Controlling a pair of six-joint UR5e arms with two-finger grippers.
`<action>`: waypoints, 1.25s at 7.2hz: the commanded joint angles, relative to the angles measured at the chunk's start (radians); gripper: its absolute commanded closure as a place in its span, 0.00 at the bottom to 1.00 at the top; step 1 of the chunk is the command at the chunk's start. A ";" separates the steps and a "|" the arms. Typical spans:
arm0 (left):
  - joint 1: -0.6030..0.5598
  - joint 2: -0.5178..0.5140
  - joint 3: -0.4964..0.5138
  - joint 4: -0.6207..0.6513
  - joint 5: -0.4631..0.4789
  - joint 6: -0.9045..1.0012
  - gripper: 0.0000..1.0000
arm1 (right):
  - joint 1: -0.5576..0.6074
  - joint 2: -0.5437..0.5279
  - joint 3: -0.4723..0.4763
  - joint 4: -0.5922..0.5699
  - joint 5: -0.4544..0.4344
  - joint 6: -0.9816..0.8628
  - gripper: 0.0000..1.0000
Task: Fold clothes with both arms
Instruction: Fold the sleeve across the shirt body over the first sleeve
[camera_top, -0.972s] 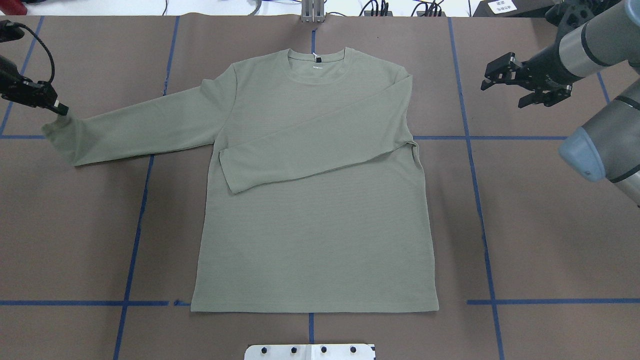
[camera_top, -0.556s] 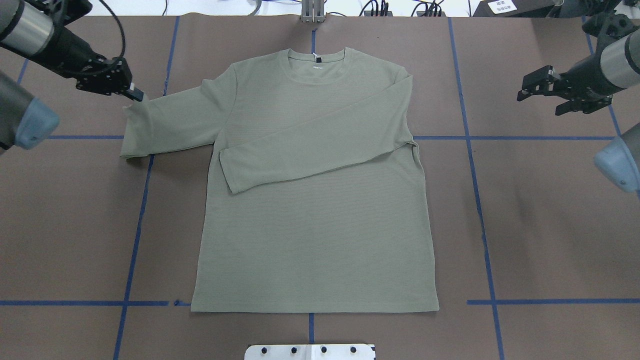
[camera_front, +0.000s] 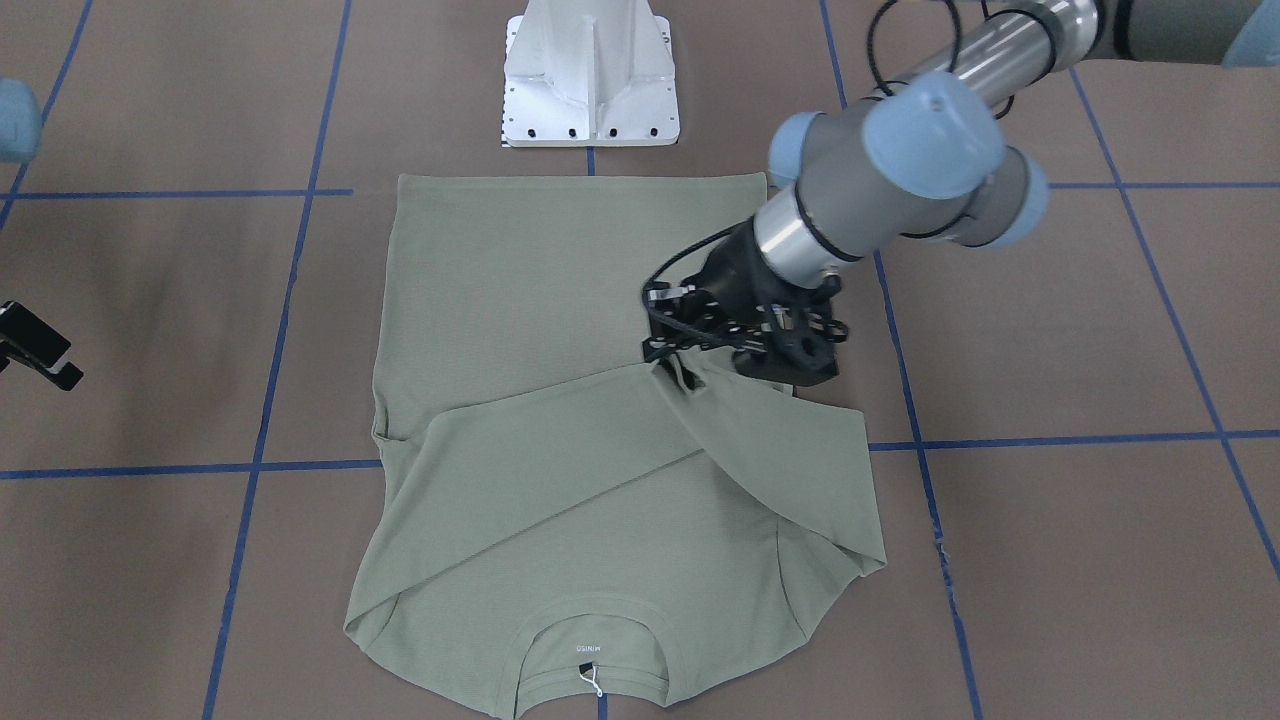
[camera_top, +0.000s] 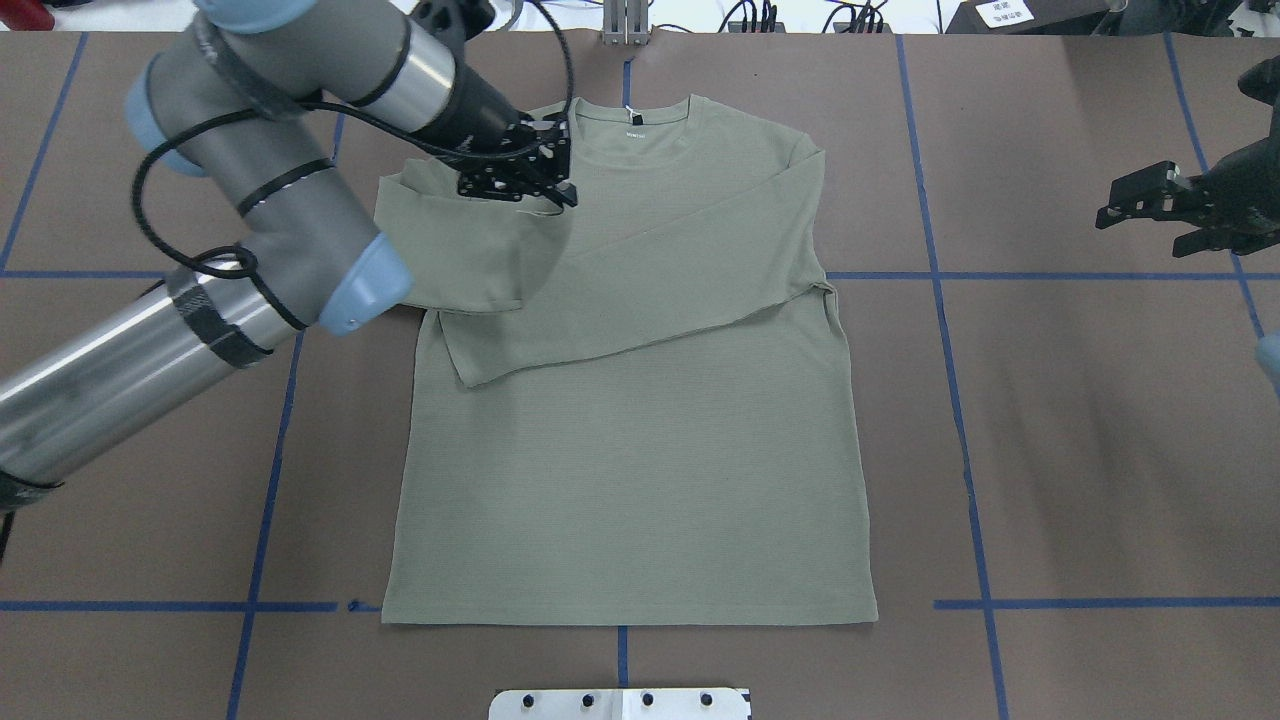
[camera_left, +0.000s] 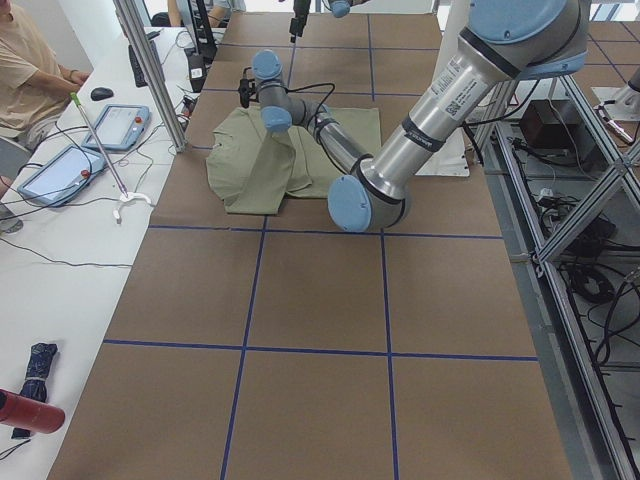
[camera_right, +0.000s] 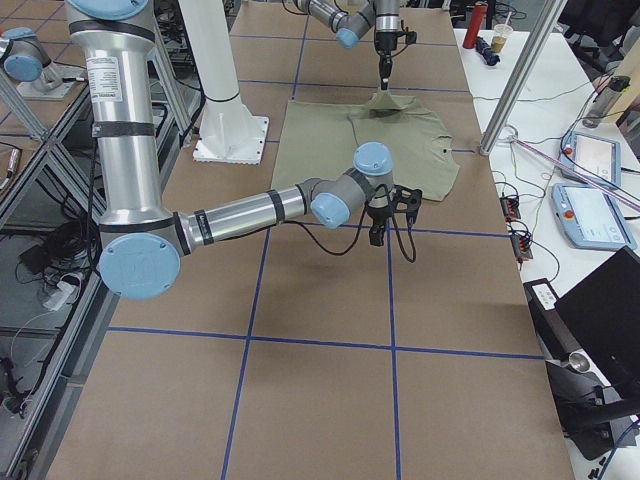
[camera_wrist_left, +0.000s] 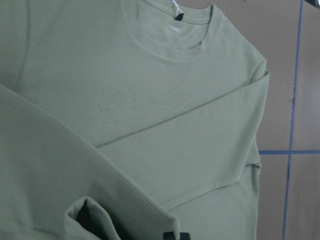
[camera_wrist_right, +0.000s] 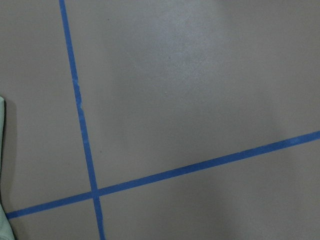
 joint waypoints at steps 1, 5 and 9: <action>0.138 -0.184 0.144 -0.005 0.197 -0.051 1.00 | 0.010 -0.024 0.001 0.026 0.001 -0.001 0.00; 0.290 -0.346 0.389 -0.124 0.416 -0.094 1.00 | 0.023 -0.036 0.006 0.026 0.001 -0.005 0.00; 0.304 -0.308 0.329 -0.119 0.411 -0.185 0.05 | 0.015 -0.030 0.040 0.026 -0.003 0.030 0.00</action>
